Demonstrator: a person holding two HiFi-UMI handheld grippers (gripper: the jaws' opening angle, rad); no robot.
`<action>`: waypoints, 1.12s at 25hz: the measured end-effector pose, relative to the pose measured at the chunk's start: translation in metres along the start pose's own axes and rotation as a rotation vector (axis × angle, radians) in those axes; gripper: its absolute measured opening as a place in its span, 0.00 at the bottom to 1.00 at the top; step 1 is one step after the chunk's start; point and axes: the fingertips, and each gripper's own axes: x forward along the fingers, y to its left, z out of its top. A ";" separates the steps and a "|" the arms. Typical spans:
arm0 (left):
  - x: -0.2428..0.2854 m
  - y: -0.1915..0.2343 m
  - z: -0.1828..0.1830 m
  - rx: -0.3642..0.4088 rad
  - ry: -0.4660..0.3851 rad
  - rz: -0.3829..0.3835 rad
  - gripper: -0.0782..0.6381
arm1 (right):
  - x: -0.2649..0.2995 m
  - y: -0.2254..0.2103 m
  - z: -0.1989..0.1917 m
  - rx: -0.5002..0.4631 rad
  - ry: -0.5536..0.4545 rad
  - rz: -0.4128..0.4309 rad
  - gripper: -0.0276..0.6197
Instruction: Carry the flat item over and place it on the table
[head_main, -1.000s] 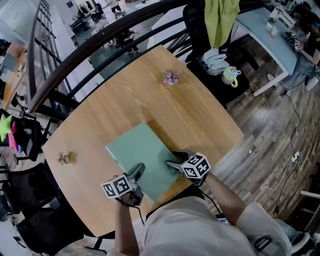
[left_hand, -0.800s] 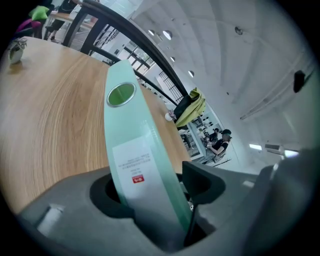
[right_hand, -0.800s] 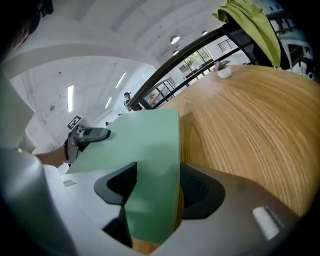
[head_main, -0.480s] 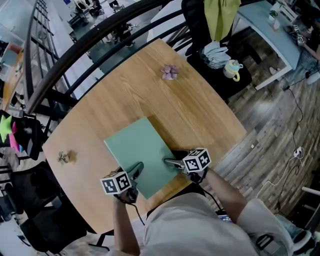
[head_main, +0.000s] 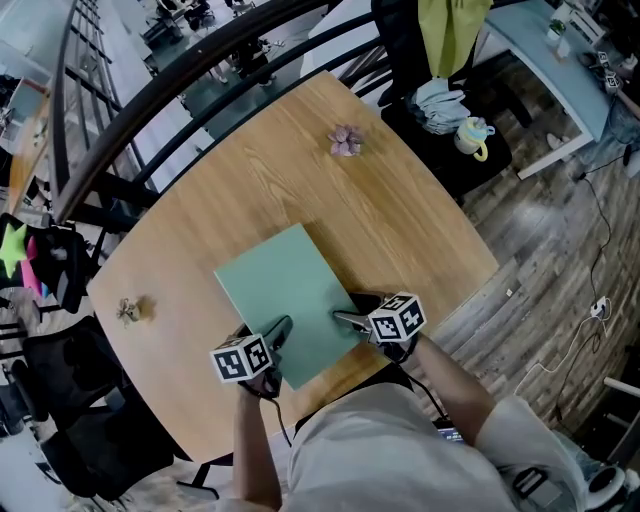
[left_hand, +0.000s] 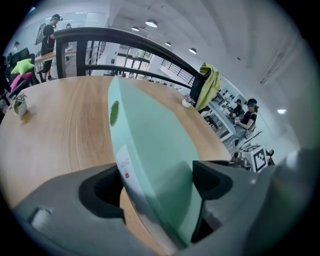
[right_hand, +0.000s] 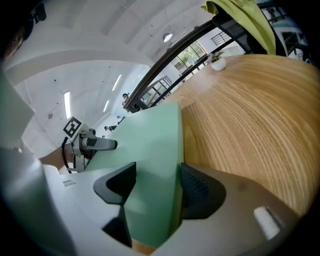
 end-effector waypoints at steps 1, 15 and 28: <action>0.004 0.000 0.002 0.002 -0.006 0.001 0.72 | -0.002 -0.003 0.003 -0.007 -0.005 -0.015 0.50; 0.051 0.003 0.021 -0.033 -0.028 -0.008 0.76 | -0.013 -0.036 0.033 -0.090 -0.034 -0.150 0.48; 0.069 0.008 0.017 0.033 -0.010 0.055 0.76 | -0.012 -0.047 0.042 -0.127 -0.037 -0.215 0.42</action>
